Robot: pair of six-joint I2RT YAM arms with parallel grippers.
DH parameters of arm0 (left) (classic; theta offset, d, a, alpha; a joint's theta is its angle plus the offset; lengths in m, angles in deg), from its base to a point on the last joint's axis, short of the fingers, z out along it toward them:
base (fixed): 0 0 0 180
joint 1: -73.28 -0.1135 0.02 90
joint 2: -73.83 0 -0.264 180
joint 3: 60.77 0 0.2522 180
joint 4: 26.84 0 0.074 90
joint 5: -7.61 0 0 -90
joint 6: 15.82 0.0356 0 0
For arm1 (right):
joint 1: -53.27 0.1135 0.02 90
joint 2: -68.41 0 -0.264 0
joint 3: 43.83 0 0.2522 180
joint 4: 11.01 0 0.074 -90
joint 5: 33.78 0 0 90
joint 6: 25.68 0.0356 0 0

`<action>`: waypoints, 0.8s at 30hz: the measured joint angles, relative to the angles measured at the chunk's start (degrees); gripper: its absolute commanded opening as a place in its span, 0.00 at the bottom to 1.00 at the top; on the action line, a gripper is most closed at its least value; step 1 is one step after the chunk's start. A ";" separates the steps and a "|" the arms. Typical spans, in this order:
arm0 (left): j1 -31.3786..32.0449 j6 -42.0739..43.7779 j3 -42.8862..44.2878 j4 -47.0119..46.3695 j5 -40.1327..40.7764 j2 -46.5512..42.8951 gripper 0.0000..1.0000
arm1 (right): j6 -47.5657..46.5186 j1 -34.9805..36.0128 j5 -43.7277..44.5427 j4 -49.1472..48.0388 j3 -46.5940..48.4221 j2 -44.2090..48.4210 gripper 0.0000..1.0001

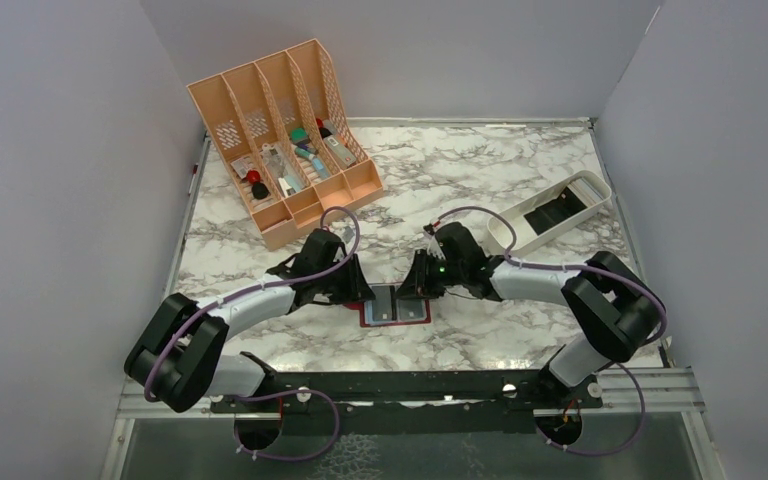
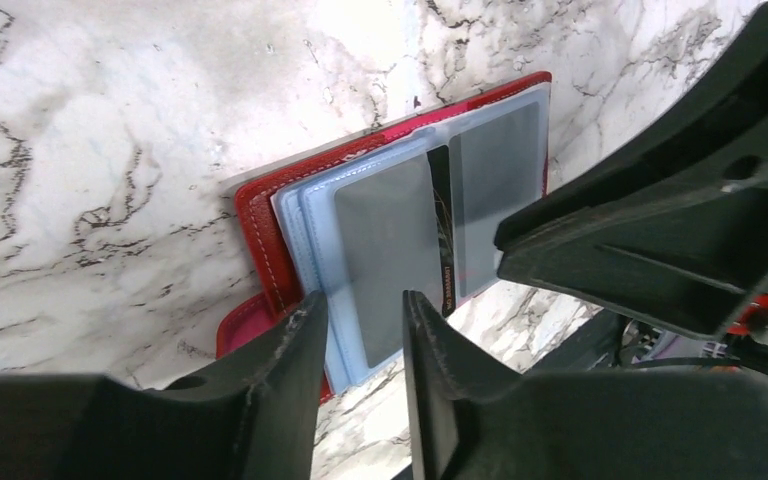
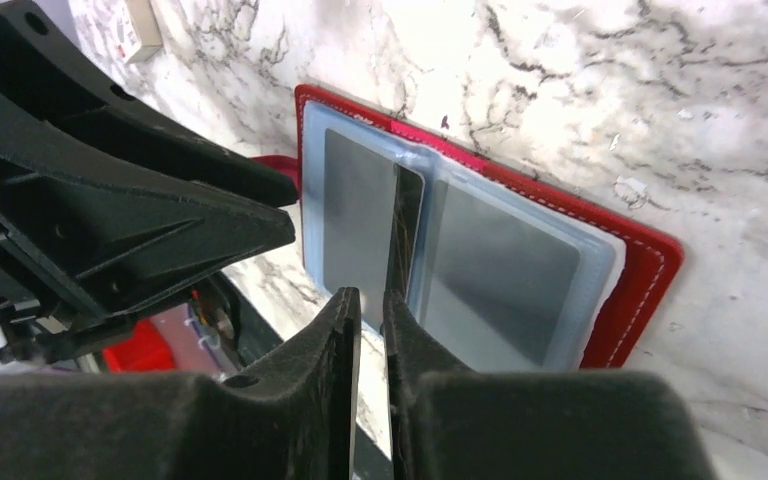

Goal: Put the credit cards into the card holder
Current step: Turn over the card slot in the card holder.

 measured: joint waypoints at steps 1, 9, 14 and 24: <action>0.00 0.04 0.00 0.09 0.24 0.00 0.23 | -0.48 0.02 0.59 0.70 0.44 0.20 0.12; 0.00 0.39 0.00 0.72 0.94 0.00 0.27 | -2.54 1.38 5.70 8.02 4.04 -0.85 0.07; 0.00 0.15 0.00 0.48 0.79 0.00 0.38 | -2.84 3.04 7.26 9.20 6.27 -3.93 0.06; 0.00 -0.46 -0.04 -1.03 0.35 0.26 0.44 | -2.80 4.33 8.46 9.49 6.86 -5.68 0.02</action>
